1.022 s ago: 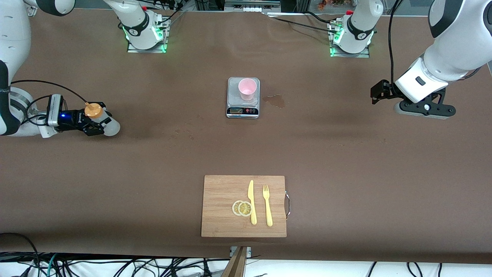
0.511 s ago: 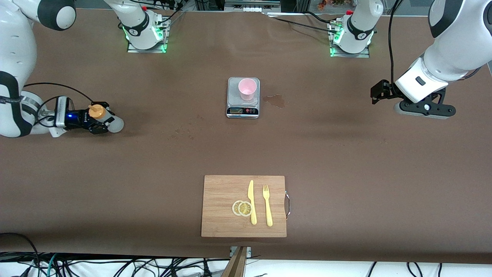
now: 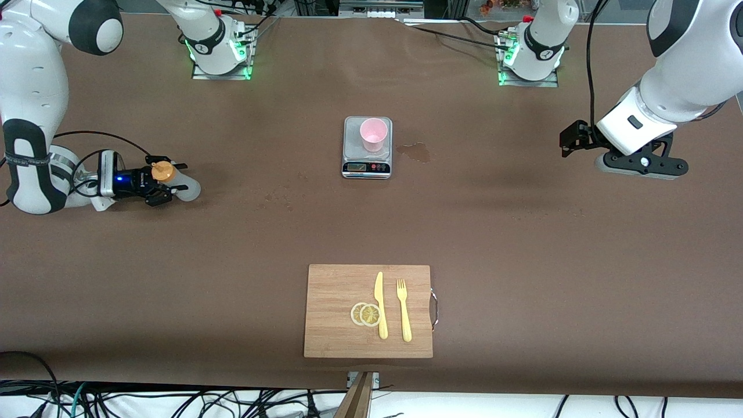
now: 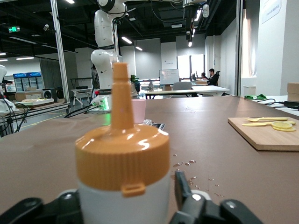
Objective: Add sauce to pink cup with both arms
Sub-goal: 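Set the squeeze bottle down and open the right gripper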
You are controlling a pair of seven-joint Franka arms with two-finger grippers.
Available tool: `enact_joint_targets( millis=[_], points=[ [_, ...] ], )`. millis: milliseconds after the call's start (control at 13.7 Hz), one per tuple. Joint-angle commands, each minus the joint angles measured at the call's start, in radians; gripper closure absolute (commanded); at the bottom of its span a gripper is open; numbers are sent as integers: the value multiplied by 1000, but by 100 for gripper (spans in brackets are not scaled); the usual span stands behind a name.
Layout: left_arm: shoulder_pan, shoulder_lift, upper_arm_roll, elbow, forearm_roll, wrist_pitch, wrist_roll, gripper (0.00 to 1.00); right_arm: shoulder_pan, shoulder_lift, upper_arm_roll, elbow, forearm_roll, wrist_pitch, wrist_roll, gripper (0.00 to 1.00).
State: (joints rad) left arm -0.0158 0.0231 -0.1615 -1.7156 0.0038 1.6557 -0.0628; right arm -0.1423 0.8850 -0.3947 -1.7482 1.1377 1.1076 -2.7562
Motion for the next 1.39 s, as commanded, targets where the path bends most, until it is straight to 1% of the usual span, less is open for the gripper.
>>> enact_joint_targets(
  millis=[0, 146, 365, 657, 803, 1022, 1315],
  points=[
    [0, 17, 0, 33, -19, -24, 14, 0, 7, -1, -12, 9, -6, -25, -105, 0],
    [0, 15, 0, 33, -19, -24, 14, 0, 7, -21, -15, 41, -35, -17, -105, 0],
    [2, 15, 0, 33, -19, -25, 15, 0, 7, -49, -59, 97, -110, -14, -105, 0],
    [8, 15, 0, 33, -19, -28, 17, 0, 7, -119, -91, 142, -199, 9, -77, 0],
    [8, 17, 0, 33, -19, -34, 18, 0, 7, -193, -95, 144, -266, 49, -34, 0],
    [7, 15, 0, 33, -19, -40, 17, 0, 44, -326, -107, 139, -349, 135, 97, 0],
    [8, 17, 0, 33, -19, -40, 17, 0, 110, -483, -107, 115, -466, 228, 378, 0]
  ],
)
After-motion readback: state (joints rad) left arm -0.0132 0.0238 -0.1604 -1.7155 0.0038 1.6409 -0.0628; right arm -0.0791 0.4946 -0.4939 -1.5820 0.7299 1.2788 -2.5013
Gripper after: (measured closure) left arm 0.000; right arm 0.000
